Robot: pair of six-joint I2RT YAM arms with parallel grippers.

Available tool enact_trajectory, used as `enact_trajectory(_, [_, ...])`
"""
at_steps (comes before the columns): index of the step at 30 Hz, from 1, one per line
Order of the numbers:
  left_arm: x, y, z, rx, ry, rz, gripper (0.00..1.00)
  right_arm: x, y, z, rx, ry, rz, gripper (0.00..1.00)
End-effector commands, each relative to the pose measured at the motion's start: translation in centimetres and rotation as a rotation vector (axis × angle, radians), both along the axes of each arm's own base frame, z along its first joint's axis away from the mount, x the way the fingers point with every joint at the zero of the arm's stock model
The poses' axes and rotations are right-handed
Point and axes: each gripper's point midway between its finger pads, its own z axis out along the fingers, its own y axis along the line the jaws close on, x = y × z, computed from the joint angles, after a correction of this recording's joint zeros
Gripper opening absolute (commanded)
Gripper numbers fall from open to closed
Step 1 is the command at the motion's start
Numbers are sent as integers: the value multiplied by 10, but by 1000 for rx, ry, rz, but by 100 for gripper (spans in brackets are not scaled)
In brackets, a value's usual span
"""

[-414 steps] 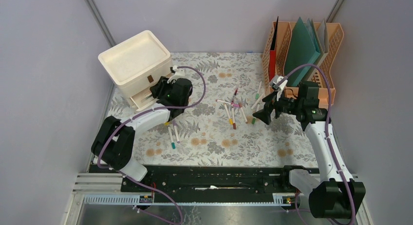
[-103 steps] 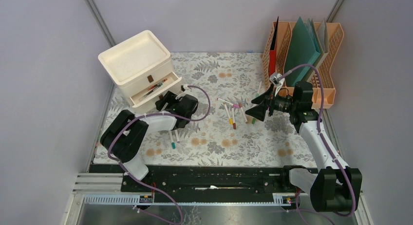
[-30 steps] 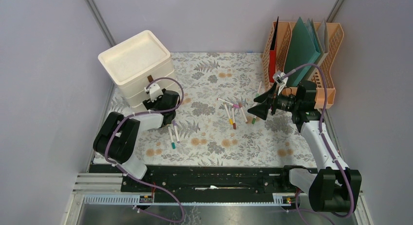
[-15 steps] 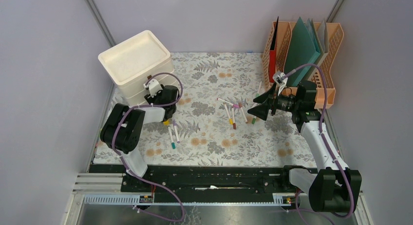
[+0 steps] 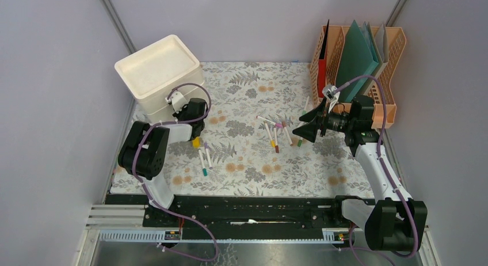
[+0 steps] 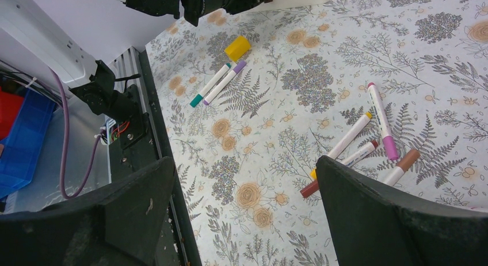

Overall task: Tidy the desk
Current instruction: Open the drawer in the storage box.

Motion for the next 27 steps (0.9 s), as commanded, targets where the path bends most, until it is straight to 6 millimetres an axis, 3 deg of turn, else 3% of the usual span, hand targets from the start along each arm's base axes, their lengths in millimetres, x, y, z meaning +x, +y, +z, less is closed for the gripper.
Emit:
enact_trajectory(1, [3,2,4,-51,-24,-6,0,-2,0,23,8,-75,22,100])
enact_trajectory(16, [-55,-49,15,-135,-5,-237,0,-3,1,25,10,-80,28,100])
enact_trajectory(27, [-98,-105,9,-186,68,-415,0,-6,1,28,11,-94,33,100])
